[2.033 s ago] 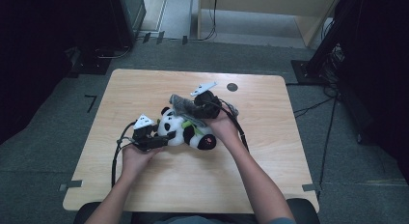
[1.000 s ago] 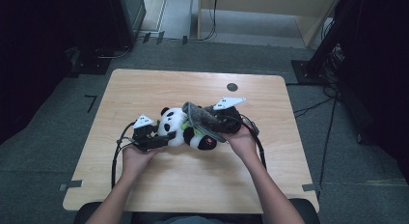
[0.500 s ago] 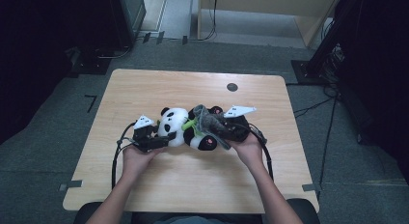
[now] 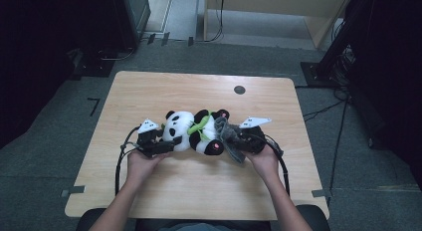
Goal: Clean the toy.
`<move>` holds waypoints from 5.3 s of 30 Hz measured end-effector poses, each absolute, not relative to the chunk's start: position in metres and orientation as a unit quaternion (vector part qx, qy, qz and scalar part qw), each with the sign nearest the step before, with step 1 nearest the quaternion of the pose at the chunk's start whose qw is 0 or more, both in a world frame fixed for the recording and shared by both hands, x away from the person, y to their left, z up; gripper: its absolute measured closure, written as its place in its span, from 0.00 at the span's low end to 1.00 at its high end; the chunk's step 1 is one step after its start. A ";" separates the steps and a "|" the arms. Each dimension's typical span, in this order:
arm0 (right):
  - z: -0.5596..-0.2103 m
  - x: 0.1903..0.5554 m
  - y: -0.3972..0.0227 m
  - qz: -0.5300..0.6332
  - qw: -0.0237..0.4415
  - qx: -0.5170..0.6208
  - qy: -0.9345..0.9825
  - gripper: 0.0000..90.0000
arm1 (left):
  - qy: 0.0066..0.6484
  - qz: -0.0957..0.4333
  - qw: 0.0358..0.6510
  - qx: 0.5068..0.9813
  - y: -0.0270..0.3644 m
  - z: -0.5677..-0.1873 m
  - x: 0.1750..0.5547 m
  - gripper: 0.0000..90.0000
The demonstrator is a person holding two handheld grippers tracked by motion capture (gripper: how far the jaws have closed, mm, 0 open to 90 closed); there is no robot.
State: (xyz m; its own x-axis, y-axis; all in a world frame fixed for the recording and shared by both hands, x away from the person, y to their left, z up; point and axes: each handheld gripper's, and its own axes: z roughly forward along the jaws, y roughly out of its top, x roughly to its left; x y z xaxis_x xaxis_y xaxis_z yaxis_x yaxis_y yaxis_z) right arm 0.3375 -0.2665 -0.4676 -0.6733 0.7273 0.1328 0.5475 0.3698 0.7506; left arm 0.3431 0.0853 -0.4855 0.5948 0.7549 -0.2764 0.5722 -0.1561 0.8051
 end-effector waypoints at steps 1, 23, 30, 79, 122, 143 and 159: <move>-0.468 0.338 -0.268 0.403 0.112 0.389 0.821 0.80 | 0.439 0.096 0.478 0.755 0.085 -0.486 0.343 0.28; -0.396 0.346 -0.233 0.462 0.123 0.330 0.814 0.79 | 0.432 0.092 0.486 0.754 0.087 -0.486 0.343 0.21; -0.407 0.365 -0.208 0.450 0.115 0.325 0.824 0.68 | 0.429 0.093 0.489 0.754 0.087 -0.487 0.343 0.19; -0.442 0.327 -0.277 0.436 0.109 0.393 0.802 0.81 | 0.438 0.104 0.470 0.759 0.084 -0.484 0.341 0.32; -0.423 0.315 -0.254 0.421 0.115 0.380 0.816 0.81 | 0.428 0.099 0.476 0.762 0.086 -0.486 0.342 0.25; -0.408 0.297 -0.202 0.411 0.106 0.322 0.846 0.80 | 0.417 0.100 0.480 0.765 0.087 -0.488 0.342 0.21; -0.423 0.324 -0.225 0.397 0.134 0.371 0.829 0.81 | 0.378 0.094 0.483 0.784 0.094 -0.487 0.345 0.19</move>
State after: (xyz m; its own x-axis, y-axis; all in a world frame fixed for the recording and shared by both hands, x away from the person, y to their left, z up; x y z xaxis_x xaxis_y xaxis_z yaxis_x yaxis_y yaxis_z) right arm 0.3238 -0.2254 -0.4231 -0.6894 0.7209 0.0715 0.5079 0.4106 0.7572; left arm 0.3449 0.0944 -0.4866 0.6972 0.6829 -0.2181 0.5016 -0.2473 0.8290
